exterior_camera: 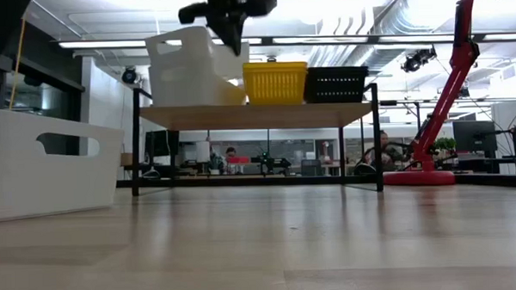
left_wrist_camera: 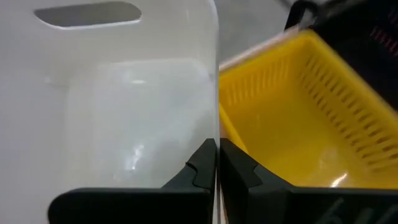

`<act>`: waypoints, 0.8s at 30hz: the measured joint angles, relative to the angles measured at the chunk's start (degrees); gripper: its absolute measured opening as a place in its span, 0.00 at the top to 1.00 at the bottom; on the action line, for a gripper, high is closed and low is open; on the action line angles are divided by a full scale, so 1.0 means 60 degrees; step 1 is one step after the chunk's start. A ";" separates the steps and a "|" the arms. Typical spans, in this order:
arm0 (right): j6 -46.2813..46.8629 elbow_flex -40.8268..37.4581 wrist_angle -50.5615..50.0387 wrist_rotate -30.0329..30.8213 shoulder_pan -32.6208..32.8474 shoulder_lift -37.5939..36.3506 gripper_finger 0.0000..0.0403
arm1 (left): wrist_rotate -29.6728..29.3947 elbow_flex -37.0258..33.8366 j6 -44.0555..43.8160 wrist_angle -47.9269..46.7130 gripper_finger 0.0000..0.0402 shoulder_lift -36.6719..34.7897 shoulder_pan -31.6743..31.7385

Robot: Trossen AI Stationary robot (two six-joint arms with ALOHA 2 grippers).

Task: Stack baskets on shelf by color
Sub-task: Stack the top white bin into the white bin on the shelf

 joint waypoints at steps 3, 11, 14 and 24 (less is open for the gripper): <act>0.0000 0.0000 -0.0004 -0.0006 0.0003 -0.0004 0.57 | 0.0134 0.0000 0.0000 -0.0175 1.00 0.0323 0.0056; 0.0002 0.0000 -0.0067 -0.0015 -0.0001 -0.0004 0.57 | 0.0178 -0.0004 0.0356 -0.0168 0.99 0.0545 0.0059; 0.0001 0.0000 -0.0086 -0.0008 0.0001 -0.0004 0.57 | 0.0030 -0.0007 0.0372 -0.0176 0.98 0.0501 0.0056; 0.0000 0.0000 -0.0102 0.0014 0.0003 0.0000 0.57 | -0.0114 -0.0011 0.0266 -0.0020 0.81 -0.0037 0.0145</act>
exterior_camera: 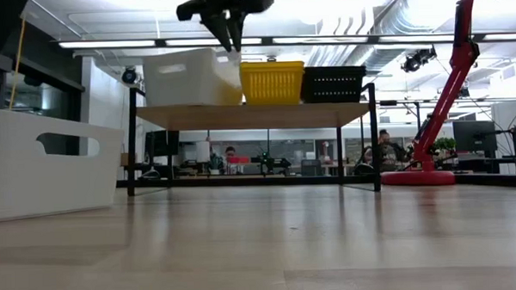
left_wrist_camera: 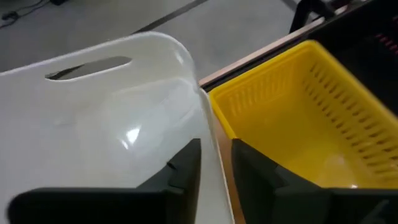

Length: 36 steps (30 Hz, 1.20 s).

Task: Stack baskets on shelf by color
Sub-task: Stack the top white bin into the white bin on the shelf

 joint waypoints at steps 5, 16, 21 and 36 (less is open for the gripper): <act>0.0001 0.0000 -0.0042 0.0026 0.0000 -0.0002 0.57 | 0.0021 0.0000 0.0136 0.0031 0.69 -0.0534 0.0010; 0.0196 0.0000 -0.0047 0.0029 -0.0004 0.0000 0.57 | 0.1114 0.0000 0.3204 0.1789 0.55 -0.1707 0.0770; 0.0421 0.0000 -0.0080 0.0021 -0.0001 -0.0004 0.57 | 0.4431 0.0000 0.3873 0.1593 0.55 -0.1937 0.1306; 0.0437 0.0000 -0.0113 0.0084 -0.0003 0.0000 0.57 | 0.7727 0.0004 0.6813 -0.1654 0.55 -0.2652 0.0979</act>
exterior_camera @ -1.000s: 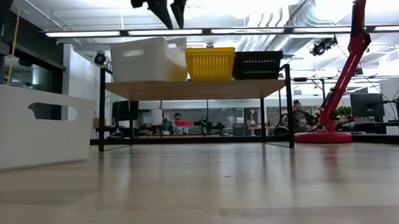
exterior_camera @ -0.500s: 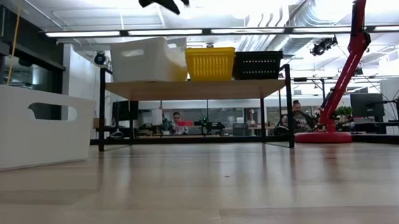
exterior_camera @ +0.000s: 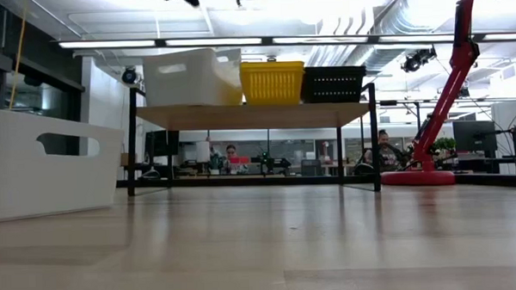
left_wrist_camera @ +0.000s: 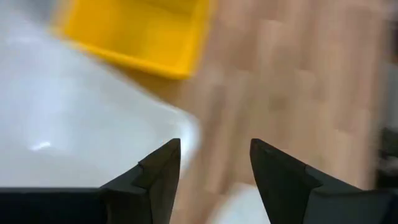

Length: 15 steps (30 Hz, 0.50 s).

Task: Stack baskets on shelf by color
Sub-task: Stack the top white bin into the white bin on the shelf

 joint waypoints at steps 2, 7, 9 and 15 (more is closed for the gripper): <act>0.0000 0.0000 0.0000 0.0000 0.0003 -0.0003 0.57 | -0.1342 0.0000 -0.0424 0.0317 0.55 0.0000 0.0080; 0.0102 0.0000 0.0000 0.0004 0.0003 0.0000 0.57 | -0.3037 0.0000 -0.0445 0.1923 0.55 0.0000 0.0913; 0.0109 0.0000 0.0000 0.0004 0.0000 0.0007 0.57 | -0.3038 0.0000 0.0480 0.2354 0.55 0.0009 0.1312; 0.0178 0.0000 -0.0003 -0.0011 0.0003 0.0167 0.57 | -0.2935 0.0000 0.3326 0.2453 0.55 0.0486 0.1966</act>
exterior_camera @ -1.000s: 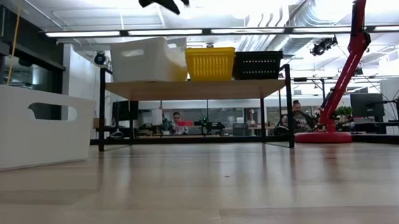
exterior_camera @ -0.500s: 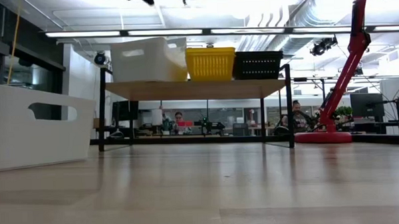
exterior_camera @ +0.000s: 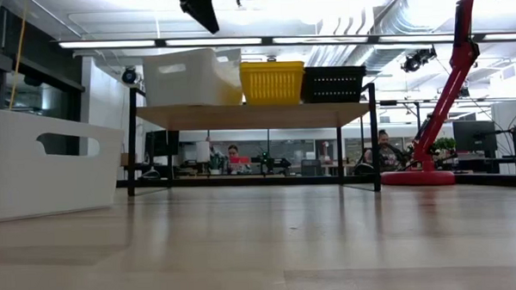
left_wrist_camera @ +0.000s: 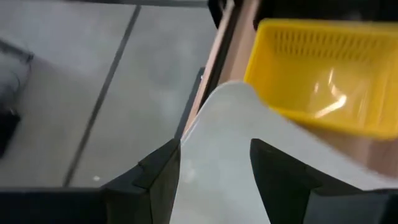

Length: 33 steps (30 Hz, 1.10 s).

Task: Stack baskets on shelf by color
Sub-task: Stack the top white bin into the white bin on the shelf

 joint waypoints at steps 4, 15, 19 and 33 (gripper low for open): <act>-0.0018 0.0000 -0.0001 0.0000 0.0001 0.0188 0.57 | -0.0001 0.0000 0.1605 0.0025 0.55 0.0231 0.0173; 0.0106 0.0000 -0.0219 -0.0113 -0.0003 0.0376 0.57 | -0.0778 0.0000 0.3060 -0.0054 0.55 0.1069 0.0333; 0.0110 0.0000 -0.0219 -0.0117 -0.0001 0.0373 0.57 | -0.0988 0.0000 0.3138 -0.0017 0.55 0.1415 0.0334; 0.0178 0.0000 -0.0216 -0.0124 0.0001 0.0373 0.57 | -0.1162 0.0000 0.3474 0.0018 0.88 0.1779 0.0322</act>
